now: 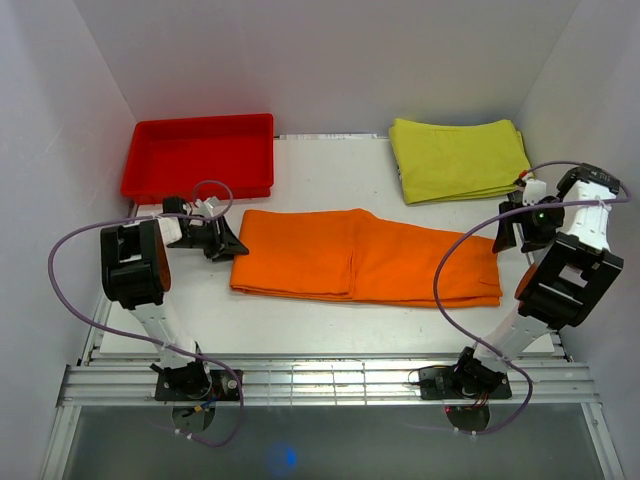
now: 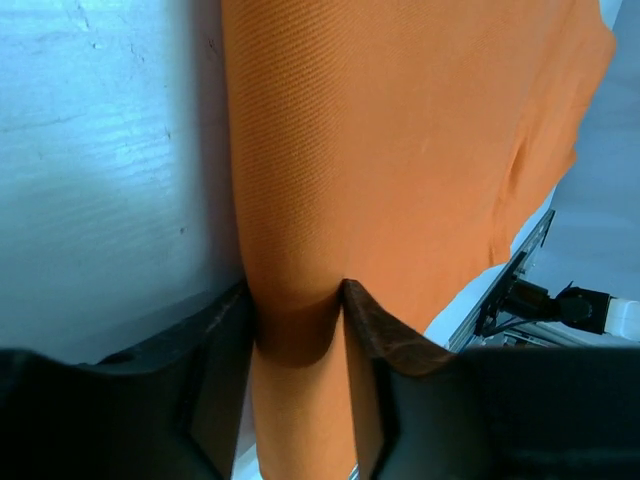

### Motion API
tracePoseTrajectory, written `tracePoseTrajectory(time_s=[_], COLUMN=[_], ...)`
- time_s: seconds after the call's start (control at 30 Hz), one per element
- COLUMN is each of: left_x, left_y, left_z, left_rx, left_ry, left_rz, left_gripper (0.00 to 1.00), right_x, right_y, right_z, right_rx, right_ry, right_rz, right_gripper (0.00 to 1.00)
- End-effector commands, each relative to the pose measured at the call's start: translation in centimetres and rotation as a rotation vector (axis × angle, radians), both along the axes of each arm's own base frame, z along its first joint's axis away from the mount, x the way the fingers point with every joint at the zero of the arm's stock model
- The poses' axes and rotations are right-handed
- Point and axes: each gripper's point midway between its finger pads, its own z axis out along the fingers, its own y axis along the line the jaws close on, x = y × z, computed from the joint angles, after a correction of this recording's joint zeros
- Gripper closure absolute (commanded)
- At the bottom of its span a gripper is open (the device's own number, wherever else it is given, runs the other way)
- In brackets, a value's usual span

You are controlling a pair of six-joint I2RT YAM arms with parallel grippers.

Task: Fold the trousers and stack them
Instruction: Fold the trousers

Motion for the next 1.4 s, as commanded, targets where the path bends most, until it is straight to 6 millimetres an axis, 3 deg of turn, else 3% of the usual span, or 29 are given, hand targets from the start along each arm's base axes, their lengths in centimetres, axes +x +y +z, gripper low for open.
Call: tracePoseTrajectory(time_s=[0.0, 0.1, 0.13, 0.2, 0.27, 0.3, 0.37, 0.47, 0.63, 0.67, 0.7, 0.77, 0.8, 0.83, 0.93, 1.03, 1.07, 1.2, 1.27, 1.33, 1.37], left_x=[0.6, 0.5, 0.5, 0.6, 0.8, 0.6, 0.4, -0.3, -0.9, -1.2, -0.9, -1.2, -1.1, -1.0, -0.6, -0.2, -0.1, 0.8, 1.2, 1.7, 1.7], left_y=[-0.9, -1.0, -0.9, -0.1, 0.9, 2.2, 3.6, 6.8, 8.5, 8.2, 8.3, 7.4, 7.3, 7.1, 6.2, 5.4, 5.0, 5.0, 4.7, 4.8, 4.2], left_z=[0.4, 0.6, 0.8, 1.8, 2.6, 3.3, 4.1, 6.2, 11.7, 12.7, 14.3, 16.9, 17.6, 19.0, 20.6, 21.9, 22.1, 22.0, 22.8, 23.2, 23.6], left_rx=[-0.048, -0.058, -0.060, -0.059, -0.045, -0.032, -0.017, -0.006, 0.021, 0.012, 0.010, -0.029, -0.032, -0.030, -0.003, 0.005, -0.004, 0.064, 0.084, 0.113, 0.115], left_ry=[-0.043, -0.049, -0.052, -0.073, -0.085, -0.094, -0.104, -0.131, -0.238, -0.235, -0.271, -0.299, -0.305, -0.316, -0.331, -0.316, -0.296, -0.242, -0.240, -0.239, -0.238], left_rz=[-0.012, -0.015, -0.015, 0.006, 0.032, 0.055, 0.088, 0.145, 0.128, 0.123, 0.121, 0.119, 0.124, 0.136, 0.127, 0.140, 0.145, 0.198, 0.206, 0.221, 0.211], left_gripper=[0.52, 0.68, 0.78, 0.88, 1.00, 1.00, 1.00, 1.00, 1.00, 1.00, 1.00, 1.00, 1.00, 1.00, 1.00, 1.00, 1.00, 1.00, 1.00, 1.00, 1.00], right_x=[2.4, 4.8, 5.0, 4.9, 4.4, 2.7, 1.9, 1.6, 2.2, 1.9, 1.6, 2.1, 1.4, 2.2, 2.0, 1.8, 2.0, 1.3, 1.0, 0.6, 0.0], right_y=[-0.7, -0.2, -0.5, -0.5, 0.4, 1.5, 2.2, 2.8, 4.7, 5.4, 5.9, 7.5, 8.4, 8.9, 11.3, 13.6, 14.7, 18.8, 20.6, 21.1, 21.5], right_z=[4.7, 8.8, 8.8, 8.7, 7.8, 6.2, 4.8, 4.0, 3.7, 3.5, 3.4, 4.0, 2.8, 2.9, 1.2, 0.0, -0.3, -1.1, -2.6, -4.7, -5.9], right_rx=[-0.068, -0.052, -0.068, -0.063, -0.015, 0.058, 0.108, 0.135, 0.261, 0.294, 0.324, 0.397, 0.439, 0.467, 0.578, 0.676, 0.696, 0.832, 0.840, 0.811, 0.800], right_ry=[-0.185, -0.372, -0.383, -0.370, -0.331, -0.221, -0.160, -0.156, -0.180, -0.175, -0.179, -0.253, -0.231, -0.279, -0.221, -0.190, -0.198, -0.155, -0.111, -0.065, -0.025], right_rz=[-0.027, -0.084, -0.118, -0.138, -0.053, -0.020, 0.006, -0.010, -0.017, -0.015, -0.015, -0.031, -0.055, -0.049, -0.084, -0.077, -0.045, -0.012, -0.017, -0.043, -0.058], right_gripper=[0.10, 0.10, 0.10, 0.10, 0.10, 0.10, 0.10, 0.10, 0.00, 0.10, 0.13, 0.15, 0.15, 0.15, 0.18, 0.31, 0.40, 0.60, 0.72, 0.80, 0.90])
